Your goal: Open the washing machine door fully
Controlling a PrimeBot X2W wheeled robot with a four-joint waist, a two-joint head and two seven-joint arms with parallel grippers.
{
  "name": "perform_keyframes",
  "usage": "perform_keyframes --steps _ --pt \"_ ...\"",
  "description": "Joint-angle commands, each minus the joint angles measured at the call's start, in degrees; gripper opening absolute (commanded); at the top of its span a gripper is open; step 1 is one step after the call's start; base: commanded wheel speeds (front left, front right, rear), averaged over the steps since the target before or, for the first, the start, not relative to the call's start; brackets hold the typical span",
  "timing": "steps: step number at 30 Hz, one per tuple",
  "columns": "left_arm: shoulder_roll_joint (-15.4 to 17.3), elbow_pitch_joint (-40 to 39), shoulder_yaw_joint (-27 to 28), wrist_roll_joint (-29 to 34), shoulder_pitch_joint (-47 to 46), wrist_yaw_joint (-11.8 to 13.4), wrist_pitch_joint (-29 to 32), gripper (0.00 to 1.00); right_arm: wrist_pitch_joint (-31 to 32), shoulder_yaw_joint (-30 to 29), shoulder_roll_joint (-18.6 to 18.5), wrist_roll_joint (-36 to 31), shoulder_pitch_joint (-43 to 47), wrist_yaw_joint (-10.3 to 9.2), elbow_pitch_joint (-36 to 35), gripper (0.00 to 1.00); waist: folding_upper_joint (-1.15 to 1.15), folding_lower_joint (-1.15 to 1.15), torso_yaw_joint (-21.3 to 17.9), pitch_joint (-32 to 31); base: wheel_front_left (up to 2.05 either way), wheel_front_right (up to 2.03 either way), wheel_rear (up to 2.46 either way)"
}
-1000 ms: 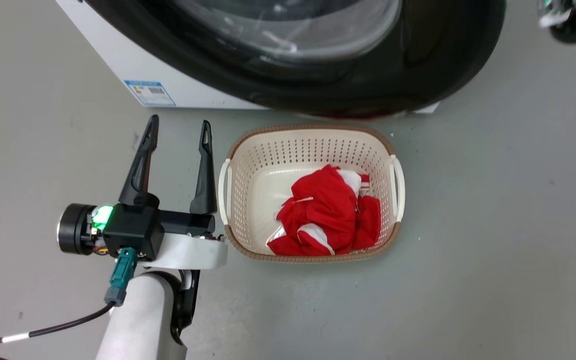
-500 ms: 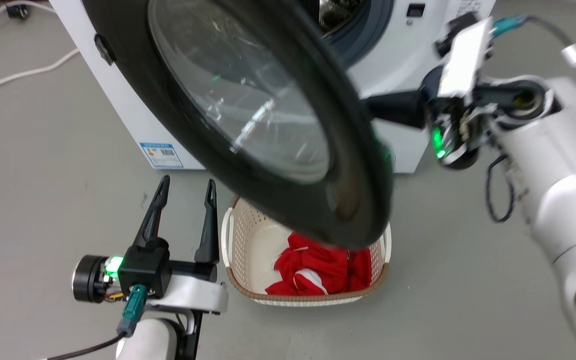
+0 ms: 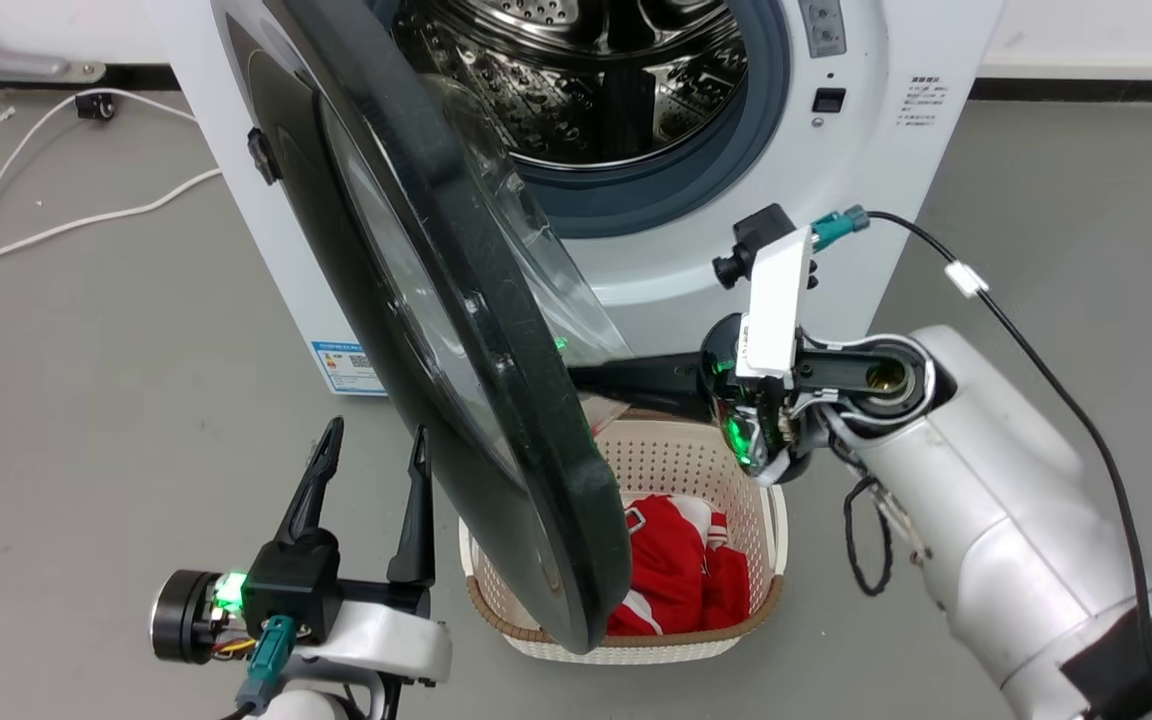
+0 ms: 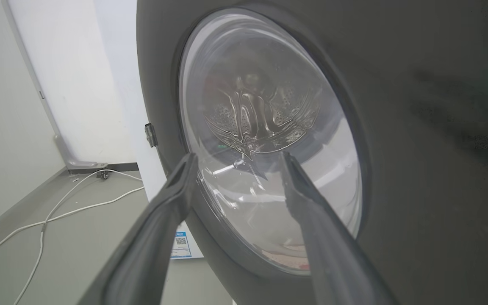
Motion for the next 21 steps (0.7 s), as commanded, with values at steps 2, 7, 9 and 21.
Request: perform_keyframes --steps 2,7,9,21 --pt "-0.06 0.21 0.64 -0.23 0.93 0.25 -0.15 1.00 -7.18 -0.85 0.24 -1.15 2.66 0.00 -3.43 0.00 0.00 0.01 -0.44 -0.64 0.00 0.00 0.00" --pt "-0.06 0.12 1.69 -0.25 1.49 0.38 -0.15 1.00 -24.80 -3.28 -4.25 -7.91 8.52 0.00 -12.13 0.00 0.00 0.01 -1.40 -1.32 0.00 0.00 0.00" --pt "-0.06 0.00 2.15 -0.15 1.63 0.37 -0.15 1.00 -32.04 -4.26 -6.61 -11.61 11.56 0.00 -16.09 0.00 0.00 0.01 -1.82 -1.48 0.00 0.00 0.00" --pt "0.22 -0.37 4.63 0.49 2.30 0.04 -0.15 1.00 -64.92 -12.14 -14.77 -28.01 33.64 0.00 -28.58 1.00 0.00 0.01 -4.28 -1.84 0.00 0.00 0.00"
